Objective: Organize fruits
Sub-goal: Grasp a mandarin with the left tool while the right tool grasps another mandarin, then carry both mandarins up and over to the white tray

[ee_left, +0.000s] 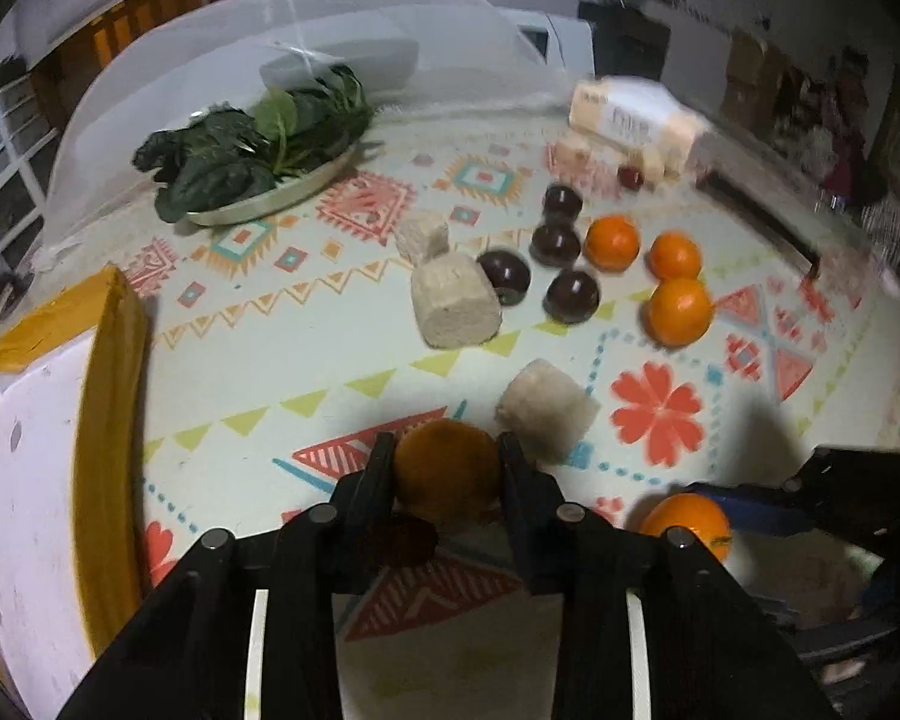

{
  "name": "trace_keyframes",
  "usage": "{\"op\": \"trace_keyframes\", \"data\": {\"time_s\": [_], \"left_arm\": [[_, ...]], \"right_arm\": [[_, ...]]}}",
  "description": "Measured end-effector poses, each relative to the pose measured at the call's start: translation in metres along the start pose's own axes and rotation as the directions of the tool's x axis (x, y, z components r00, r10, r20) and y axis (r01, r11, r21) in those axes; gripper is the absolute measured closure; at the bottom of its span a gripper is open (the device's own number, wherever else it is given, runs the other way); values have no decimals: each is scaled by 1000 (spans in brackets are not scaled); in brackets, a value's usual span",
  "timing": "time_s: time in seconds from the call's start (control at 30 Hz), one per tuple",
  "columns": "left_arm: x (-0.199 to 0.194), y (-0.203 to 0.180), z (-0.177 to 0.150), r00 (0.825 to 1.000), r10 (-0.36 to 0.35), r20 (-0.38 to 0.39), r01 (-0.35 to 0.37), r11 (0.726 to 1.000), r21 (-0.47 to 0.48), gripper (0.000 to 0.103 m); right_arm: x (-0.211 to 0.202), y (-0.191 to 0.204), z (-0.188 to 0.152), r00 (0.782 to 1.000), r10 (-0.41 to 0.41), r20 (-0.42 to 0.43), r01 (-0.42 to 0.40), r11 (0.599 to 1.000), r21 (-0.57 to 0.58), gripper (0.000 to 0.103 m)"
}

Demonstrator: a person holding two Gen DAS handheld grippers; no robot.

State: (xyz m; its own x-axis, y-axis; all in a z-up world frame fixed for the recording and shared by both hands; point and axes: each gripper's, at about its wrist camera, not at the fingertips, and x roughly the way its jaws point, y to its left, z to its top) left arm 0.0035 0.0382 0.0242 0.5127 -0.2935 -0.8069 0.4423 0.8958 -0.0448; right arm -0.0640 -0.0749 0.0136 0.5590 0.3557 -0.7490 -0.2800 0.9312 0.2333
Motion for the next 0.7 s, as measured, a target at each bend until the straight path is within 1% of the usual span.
{"op": "trace_keyframes", "data": {"time_s": [0.07,0.13,0.23,0.27,0.3,0.37,0.4,0.43,0.47,0.5,0.53,0.57,0.6,0.63,0.67,0.7], "left_arm": [[-18,4,0,999,-36,35,37,998,-42,71],[-45,5,-3,994,-69,83,75,994,-75,71],[-96,5,-11,977,-125,172,143,985,-100,71],[-114,5,-14,969,-145,202,169,980,-105,71],[-139,5,-19,954,-167,248,198,974,-107,71],[-178,5,-28,928,-182,324,223,970,-93,71],[-206,7,-34,907,-192,375,240,967,-84,71],[-228,9,-40,890,-198,411,251,965,-78,71],[-243,11,-43,878,-198,436,254,964,-75,71],[-267,15,-47,860,-194,473,255,964,-69,71],[-291,18,-51,839,-186,512,253,965,-64,71],[-321,23,-56,819,-165,550,237,970,-62,71],[-343,28,-59,806,-143,575,219,974,-63,71],[-365,32,-62,792,-121,599,200,978,-66,71],[-394,39,-65,774,-79,629,163,984,-77,71],[-411,44,-67,762,-47,645,136,987,-89,71]], "right_arm": [[-12,-3,-2,1000,5,20,-6,1000,17,64],[-28,-4,-3,999,6,49,-7,1000,29,64],[-69,-5,-5,992,14,126,-21,998,58,64],[-91,-5,-5,986,17,168,-28,997,68,64],[-106,-3,-6,980,19,196,-33,997,72,64],[-148,2,-6,963,19,270,-40,996,73,64],[-172,5,-5,951,17,309,-40,997,69,64],[-197,10,-5,936,14,351,-38,997,62,64],[-217,14,-4,923,10,384,-35,998,58,64],[-242,19,-3,906,2,423,-27,998,52,64],[-265,23,-2,890,-5,455,-17,999,44,64],[-296,30,2,869,-17,494,2,1000,30,64],[-317,34,6,855,-29,518,21,1000,21,64],[-344,41,11,834,-50,550,48,999,17,64],[-364,46,16,818,-62,572,66,998,13,64],[-389,54,21,798,-81,597,96,995,6,64]]}}
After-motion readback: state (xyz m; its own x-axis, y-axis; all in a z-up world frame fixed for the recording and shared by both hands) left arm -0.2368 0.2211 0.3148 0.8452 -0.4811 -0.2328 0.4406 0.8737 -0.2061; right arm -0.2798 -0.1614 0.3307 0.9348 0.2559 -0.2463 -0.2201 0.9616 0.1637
